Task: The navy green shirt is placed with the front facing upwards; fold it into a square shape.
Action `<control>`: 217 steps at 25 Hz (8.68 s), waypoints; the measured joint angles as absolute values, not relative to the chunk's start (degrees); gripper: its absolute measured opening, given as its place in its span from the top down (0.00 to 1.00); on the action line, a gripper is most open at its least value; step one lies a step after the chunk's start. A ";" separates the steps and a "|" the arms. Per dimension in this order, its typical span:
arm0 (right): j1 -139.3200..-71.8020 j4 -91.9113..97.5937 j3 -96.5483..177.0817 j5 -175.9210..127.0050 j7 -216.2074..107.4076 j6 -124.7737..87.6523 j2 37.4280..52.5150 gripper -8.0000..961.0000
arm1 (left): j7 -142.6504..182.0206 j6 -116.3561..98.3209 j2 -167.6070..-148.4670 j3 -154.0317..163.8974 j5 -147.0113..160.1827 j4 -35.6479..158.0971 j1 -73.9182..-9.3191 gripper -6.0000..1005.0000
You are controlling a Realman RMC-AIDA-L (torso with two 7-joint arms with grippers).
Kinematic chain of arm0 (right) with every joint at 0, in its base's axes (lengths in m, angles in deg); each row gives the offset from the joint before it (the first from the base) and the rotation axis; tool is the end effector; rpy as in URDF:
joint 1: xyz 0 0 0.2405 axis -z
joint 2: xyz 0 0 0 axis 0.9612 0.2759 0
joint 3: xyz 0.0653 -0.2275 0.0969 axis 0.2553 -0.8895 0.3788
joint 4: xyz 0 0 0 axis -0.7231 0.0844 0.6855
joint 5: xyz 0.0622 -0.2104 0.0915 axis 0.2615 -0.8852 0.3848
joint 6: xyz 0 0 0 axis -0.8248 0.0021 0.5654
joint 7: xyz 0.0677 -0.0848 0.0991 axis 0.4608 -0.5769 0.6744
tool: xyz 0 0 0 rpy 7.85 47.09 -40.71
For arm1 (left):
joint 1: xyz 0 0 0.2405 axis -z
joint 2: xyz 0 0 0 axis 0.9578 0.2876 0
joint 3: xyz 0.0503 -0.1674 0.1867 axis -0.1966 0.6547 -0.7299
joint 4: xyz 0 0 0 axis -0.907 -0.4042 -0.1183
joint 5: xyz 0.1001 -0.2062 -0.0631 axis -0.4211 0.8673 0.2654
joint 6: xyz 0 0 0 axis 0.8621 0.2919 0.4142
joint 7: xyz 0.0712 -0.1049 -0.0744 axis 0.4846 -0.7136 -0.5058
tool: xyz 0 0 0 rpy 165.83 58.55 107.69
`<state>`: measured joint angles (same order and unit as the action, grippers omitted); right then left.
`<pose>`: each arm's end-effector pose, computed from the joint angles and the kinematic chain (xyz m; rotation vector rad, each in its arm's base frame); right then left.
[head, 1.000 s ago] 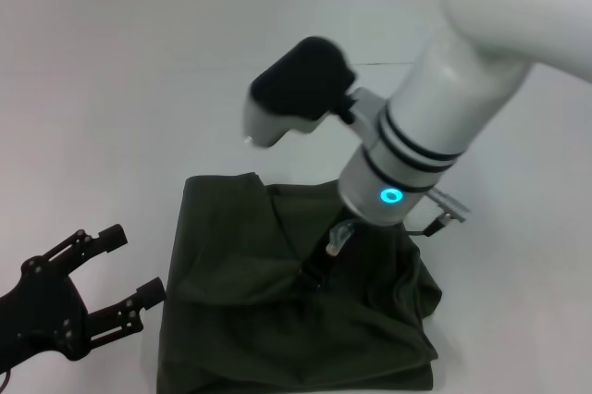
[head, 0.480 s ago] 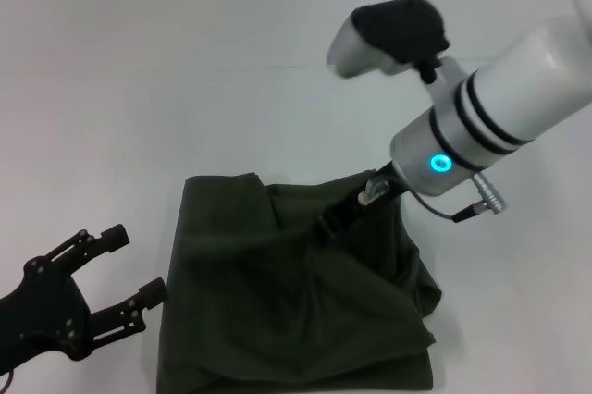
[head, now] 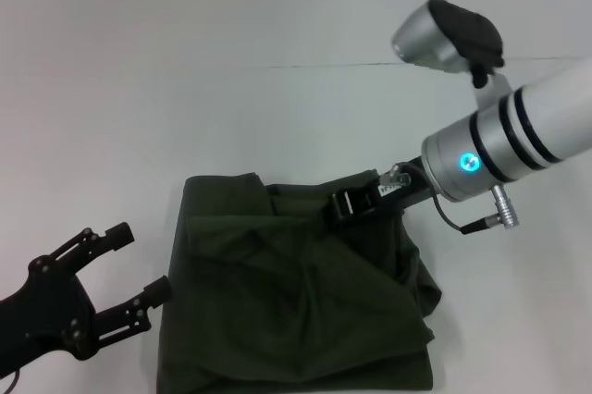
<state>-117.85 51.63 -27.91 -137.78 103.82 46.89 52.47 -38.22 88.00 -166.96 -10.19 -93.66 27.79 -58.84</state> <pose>0.1523 0.4094 -0.0663 -2.5033 1.6077 0.0204 -0.3367 0.2398 0.0076 -2.3906 -0.5440 -1.0332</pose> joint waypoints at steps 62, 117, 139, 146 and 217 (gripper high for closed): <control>-92.86 29.52 -5.15 -106.59 64.21 48.21 51.99 0.94 | -30.09 82.32 -167.05 -6.88 -89.87 40.64 -57.42 0.10; -126.63 31.88 -9.20 -142.70 89.29 38.98 49.44 0.32 | -37.76 89.15 -165.73 -11.47 -106.07 25.23 -57.11 0.10; -128.73 30.62 -9.33 -144.41 89.51 38.59 51.79 0.32 | -38.91 88.41 -166.84 -12.29 -105.96 24.63 -56.59 0.10; -128.73 30.68 -9.43 -144.35 89.55 38.56 51.88 0.39 | -38.77 88.36 -166.87 -12.11 -105.94 25.22 -56.27 0.10; -107.33 38.90 13.29 -129.91 73.55 53.24 47.73 0.68 | -65.39 89.14 -163.59 -11.58 -103.24 29.72 -49.22 0.10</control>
